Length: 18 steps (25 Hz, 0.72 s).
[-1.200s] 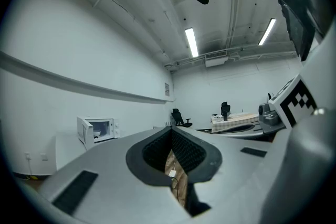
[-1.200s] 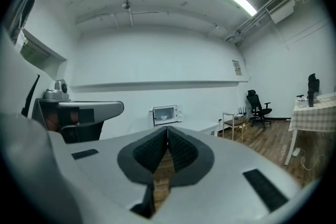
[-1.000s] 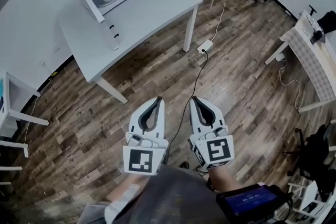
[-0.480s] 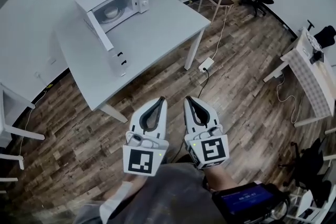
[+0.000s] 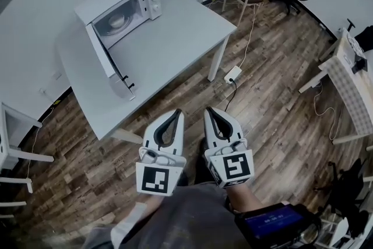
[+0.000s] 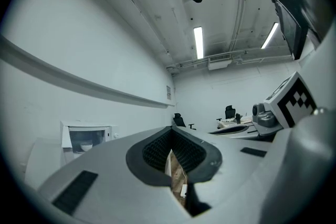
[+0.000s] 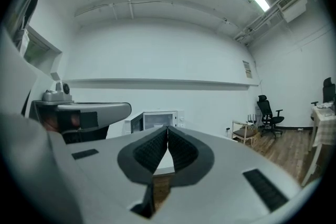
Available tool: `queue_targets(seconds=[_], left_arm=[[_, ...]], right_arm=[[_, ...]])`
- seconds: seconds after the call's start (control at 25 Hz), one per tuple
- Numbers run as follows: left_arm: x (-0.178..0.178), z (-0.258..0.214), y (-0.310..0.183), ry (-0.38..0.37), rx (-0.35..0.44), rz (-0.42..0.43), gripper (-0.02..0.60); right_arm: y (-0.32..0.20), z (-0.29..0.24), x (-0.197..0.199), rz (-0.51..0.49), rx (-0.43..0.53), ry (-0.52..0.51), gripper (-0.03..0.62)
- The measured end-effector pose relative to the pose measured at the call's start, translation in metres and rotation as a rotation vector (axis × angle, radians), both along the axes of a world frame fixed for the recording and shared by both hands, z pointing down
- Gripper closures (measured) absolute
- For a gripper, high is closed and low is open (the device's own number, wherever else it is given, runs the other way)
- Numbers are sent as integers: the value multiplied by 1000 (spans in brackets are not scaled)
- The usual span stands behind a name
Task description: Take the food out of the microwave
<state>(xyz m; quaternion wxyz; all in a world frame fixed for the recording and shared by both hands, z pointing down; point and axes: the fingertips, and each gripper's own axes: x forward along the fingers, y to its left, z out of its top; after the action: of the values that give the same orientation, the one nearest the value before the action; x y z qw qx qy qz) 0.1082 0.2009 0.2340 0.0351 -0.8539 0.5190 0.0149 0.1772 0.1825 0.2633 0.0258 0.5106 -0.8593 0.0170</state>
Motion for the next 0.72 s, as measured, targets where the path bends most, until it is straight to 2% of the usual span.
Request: queue_targets(seconds=[0.32,0.48,0.6,0.72], left_arm=[[42,5,-102,-56,-15,-38,575],[69,-2,-140,-77,-9,-61,575],[74,-3,-158,-92,-15,-108,575],[64,-4,-168,-129,-25,-169,575]], right_arm=[[-101,0,36,-52,25,13,586],[-146,-6,58,-86,18,-14,586],[-172,-8,67,-124,18,-24,586],[-189,-5,61,-172,7,-46,586]])
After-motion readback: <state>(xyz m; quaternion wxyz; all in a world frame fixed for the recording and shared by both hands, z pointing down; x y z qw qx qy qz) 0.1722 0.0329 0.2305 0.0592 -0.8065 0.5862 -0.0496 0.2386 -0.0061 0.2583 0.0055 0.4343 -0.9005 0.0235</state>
